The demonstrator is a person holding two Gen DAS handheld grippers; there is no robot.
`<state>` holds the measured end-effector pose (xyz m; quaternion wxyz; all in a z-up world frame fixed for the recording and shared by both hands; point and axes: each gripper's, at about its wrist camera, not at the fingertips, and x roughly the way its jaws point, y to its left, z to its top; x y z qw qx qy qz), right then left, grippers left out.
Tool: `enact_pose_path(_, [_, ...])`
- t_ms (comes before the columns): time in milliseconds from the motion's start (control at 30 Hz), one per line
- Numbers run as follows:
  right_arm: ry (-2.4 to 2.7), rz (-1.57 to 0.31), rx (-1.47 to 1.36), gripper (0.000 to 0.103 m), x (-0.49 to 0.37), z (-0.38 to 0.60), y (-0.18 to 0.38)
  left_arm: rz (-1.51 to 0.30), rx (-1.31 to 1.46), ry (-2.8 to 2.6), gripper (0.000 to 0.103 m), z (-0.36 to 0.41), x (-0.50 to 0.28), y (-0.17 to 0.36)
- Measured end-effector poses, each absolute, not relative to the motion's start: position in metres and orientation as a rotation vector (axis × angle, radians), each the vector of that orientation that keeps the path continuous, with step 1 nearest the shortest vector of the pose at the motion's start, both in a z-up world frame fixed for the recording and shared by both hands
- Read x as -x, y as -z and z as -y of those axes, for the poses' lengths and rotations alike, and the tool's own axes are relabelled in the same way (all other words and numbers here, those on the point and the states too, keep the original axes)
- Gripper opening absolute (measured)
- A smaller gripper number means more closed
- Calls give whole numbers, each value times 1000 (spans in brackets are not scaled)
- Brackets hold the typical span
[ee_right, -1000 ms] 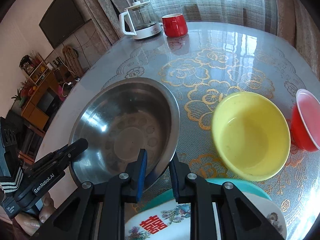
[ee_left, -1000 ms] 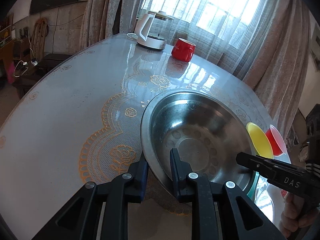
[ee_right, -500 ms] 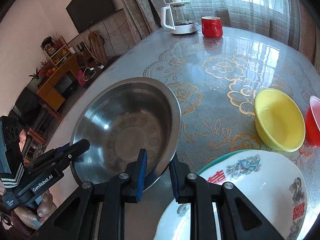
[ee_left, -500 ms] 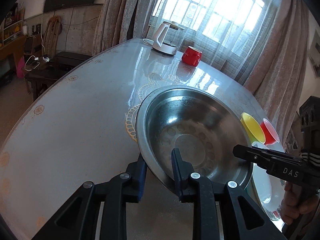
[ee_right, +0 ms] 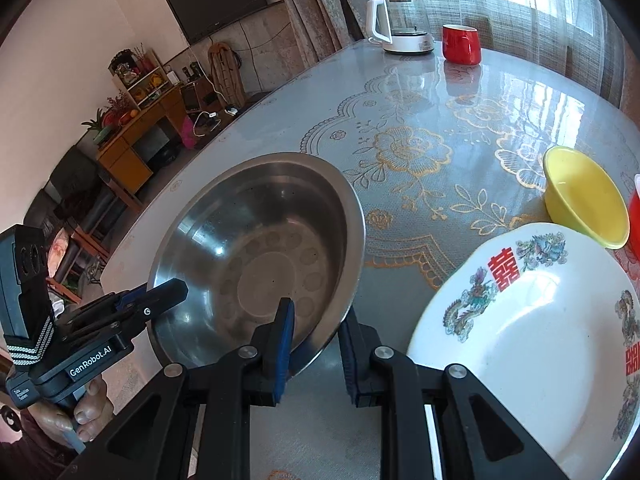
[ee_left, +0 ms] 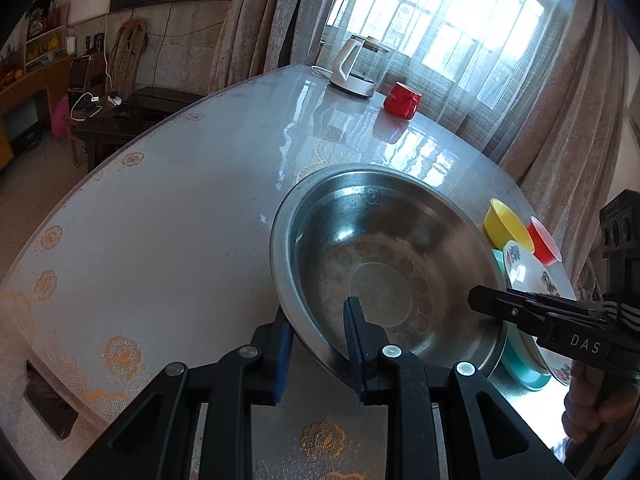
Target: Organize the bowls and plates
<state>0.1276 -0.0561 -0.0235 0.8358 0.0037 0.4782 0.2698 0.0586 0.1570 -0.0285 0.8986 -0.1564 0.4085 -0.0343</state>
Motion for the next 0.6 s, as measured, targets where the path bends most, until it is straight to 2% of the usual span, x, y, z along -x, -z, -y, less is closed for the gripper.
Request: enact_pose_path(600, [-539, -1003, 13, 23, -113, 56, 24, -851, 247, 15, 27, -144, -55, 30])
